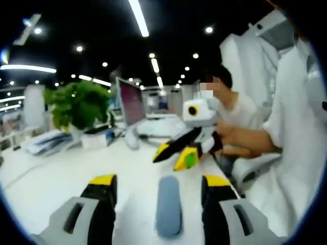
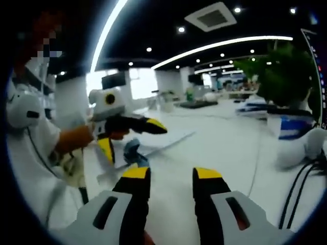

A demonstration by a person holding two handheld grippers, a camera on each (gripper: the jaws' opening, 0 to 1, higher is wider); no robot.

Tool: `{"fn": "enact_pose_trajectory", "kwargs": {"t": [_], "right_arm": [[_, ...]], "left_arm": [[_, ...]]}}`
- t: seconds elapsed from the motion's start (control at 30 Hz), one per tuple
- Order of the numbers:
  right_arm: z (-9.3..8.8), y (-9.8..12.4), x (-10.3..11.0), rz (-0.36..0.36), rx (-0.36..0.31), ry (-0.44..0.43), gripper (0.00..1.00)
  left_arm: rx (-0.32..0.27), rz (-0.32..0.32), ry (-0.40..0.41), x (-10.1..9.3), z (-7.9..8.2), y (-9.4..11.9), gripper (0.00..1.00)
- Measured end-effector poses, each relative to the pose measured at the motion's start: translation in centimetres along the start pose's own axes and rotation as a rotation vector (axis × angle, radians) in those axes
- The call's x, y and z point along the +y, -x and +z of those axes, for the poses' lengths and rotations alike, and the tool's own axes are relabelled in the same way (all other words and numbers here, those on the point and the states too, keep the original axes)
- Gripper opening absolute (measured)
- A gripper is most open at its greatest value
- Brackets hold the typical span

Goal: Pick up the paper insert the paper into the punch align the paper edges press the punch to punch holes

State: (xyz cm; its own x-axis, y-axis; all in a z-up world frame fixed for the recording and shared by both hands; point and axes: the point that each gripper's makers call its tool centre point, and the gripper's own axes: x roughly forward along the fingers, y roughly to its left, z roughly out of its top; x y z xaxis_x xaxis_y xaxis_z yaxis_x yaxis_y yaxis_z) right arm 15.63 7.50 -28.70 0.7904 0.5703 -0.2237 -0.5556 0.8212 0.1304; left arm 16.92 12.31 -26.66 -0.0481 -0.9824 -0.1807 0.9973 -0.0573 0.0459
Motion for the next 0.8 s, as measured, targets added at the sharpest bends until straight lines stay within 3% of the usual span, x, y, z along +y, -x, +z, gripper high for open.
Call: {"fn": "enact_pose_trajectory", "kwargs": {"t": [0.23, 0.5, 0.8], "right_arm": [[0.4, -0.3, -1.4, -0.124, -0.036, -0.022, 0.37], [0.2, -1.3, -0.8, -0.192, 0.003, 0.017, 0.38], [-0.6, -3.0, 0.4, -0.218, 0.07, 0.092, 0.38]], "left_arm": [[0.052, -0.021, 0.009, -0.9, -2.4, -0.4, 0.63], [0.069, -0.02, 0.005, -1.2, -2.8, -0.5, 0.55], [0.05, -0.003, 0.034, -0.6, -2.5, -0.4, 0.51]]}}
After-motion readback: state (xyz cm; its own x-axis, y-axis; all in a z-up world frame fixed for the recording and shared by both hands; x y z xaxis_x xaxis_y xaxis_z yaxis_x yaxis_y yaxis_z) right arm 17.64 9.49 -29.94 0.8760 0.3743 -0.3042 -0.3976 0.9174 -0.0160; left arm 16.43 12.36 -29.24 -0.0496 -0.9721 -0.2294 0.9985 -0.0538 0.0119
